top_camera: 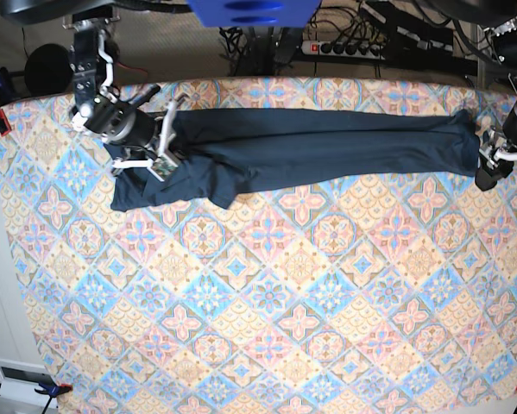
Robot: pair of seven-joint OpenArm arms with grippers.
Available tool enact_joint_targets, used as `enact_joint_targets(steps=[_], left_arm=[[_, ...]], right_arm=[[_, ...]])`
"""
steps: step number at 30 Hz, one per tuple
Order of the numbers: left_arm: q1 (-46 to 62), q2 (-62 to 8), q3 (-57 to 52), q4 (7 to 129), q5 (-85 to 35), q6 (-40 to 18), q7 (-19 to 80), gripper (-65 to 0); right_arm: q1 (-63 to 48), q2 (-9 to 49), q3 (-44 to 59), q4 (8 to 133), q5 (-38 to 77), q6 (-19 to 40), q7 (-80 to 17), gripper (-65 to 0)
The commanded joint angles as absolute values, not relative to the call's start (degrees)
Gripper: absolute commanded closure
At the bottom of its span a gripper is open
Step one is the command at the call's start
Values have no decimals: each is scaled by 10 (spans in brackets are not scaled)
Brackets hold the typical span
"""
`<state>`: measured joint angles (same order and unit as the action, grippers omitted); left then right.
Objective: Layout the t-shirt on the table in an organized manner, then fold the t-shirt properly
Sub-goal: 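Fold the strip end held by the right gripper inward toward the left gripper, then fold the strip end at the left gripper inward toward the right gripper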
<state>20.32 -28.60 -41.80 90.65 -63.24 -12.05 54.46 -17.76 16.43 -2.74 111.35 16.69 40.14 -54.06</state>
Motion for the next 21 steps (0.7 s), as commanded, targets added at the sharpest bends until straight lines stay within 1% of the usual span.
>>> enact_joint_targets(steps=[1, 4, 7, 9, 12, 14, 15, 17, 21], left_arm=[[203, -298, -423, 915, -640, -124, 536, -475], [202, -298, -423, 915, -640, -124, 536, -475], [202, -298, -423, 915, -640, -124, 535, -475], [202, -298, -423, 915, -640, -124, 535, -475], [202, -300, -423, 915, -640, -124, 535, -475], [202, -302, -423, 915, -640, -124, 536, -478], [202, -303, -423, 915, -640, -124, 536, -481], [204, -303, -423, 915, -630, -124, 537, -482], [205, -324, -410, 915, -570, -124, 545, -483]], right_arm=[[-173, 174, -15, 1127, 194, 400, -520, -5], [-191, 188, 27, 1127, 254, 400, -521, -5], [-196, 191, 47, 1127, 290, 400, -522, -5], [-196, 191, 46, 1124, 284, 400, -533, -4], [-195, 189, 46, 1121, 259, 400, -583, -7], [-195, 189, 49, 1121, 232, 400, -600, -10], [-195, 189, 49, 1121, 219, 400, -601, -19], [-190, 188, 47, 1121, 190, 400, -603, -59], [-169, 188, 55, 1122, 174, 400, -603, -171]])
